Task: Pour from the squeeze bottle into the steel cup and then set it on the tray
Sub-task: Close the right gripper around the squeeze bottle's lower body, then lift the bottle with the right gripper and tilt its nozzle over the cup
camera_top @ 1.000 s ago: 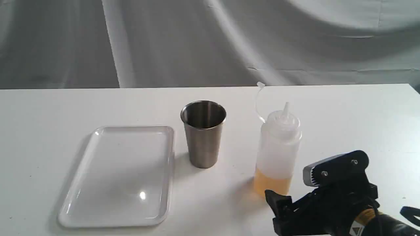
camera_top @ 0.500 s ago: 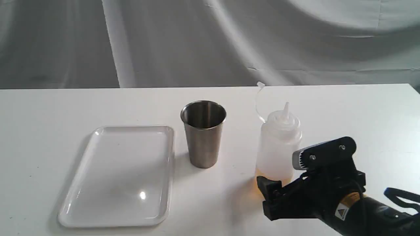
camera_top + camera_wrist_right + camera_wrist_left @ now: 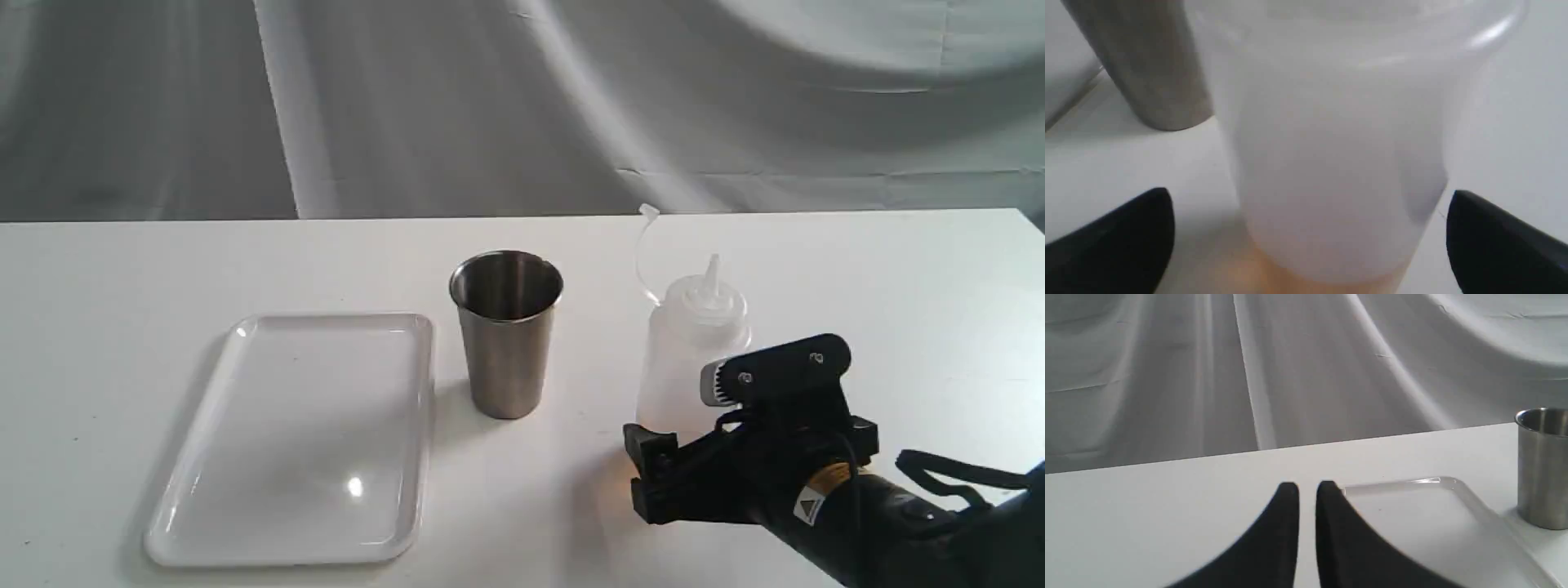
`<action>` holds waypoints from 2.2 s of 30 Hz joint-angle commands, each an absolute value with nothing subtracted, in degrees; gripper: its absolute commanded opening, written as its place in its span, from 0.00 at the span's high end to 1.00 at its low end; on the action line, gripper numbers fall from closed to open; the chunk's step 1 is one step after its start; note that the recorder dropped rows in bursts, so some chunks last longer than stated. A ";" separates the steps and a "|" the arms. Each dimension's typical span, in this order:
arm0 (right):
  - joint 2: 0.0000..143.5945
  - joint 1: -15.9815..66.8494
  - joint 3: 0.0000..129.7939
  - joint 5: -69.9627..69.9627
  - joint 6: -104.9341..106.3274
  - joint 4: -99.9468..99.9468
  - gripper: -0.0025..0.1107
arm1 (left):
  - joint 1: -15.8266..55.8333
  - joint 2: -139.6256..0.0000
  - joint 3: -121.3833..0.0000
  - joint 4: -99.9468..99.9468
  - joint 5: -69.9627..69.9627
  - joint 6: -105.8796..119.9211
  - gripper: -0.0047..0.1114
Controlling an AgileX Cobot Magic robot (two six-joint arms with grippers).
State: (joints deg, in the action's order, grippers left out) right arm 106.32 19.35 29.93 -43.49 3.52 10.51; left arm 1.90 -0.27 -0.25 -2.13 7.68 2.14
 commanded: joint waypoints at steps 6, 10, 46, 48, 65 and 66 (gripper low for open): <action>106.39 19.48 30.18 -45.02 3.26 13.33 0.19 | 2.21 0.00 0.00 -2.30 7.59 1.87 0.89; 106.39 19.48 30.18 -45.57 3.26 13.96 0.19 | 2.21 0.00 0.00 -2.30 7.59 1.87 0.89; 104.88 19.37 34.13 -39.79 3.15 14.11 0.68 | 2.21 0.00 0.00 -2.30 7.59 1.96 0.89; 103.15 19.37 34.13 -39.39 3.15 14.20 0.68 | 2.21 0.00 0.00 -2.30 7.59 1.96 0.89; 88.02 16.44 42.12 -18.65 6.23 12.48 0.68 | 2.21 0.00 0.00 -2.30 7.59 1.84 0.89; 87.60 16.17 43.34 -17.97 6.68 11.49 0.68 | 2.21 0.00 0.00 -2.30 7.59 1.84 0.89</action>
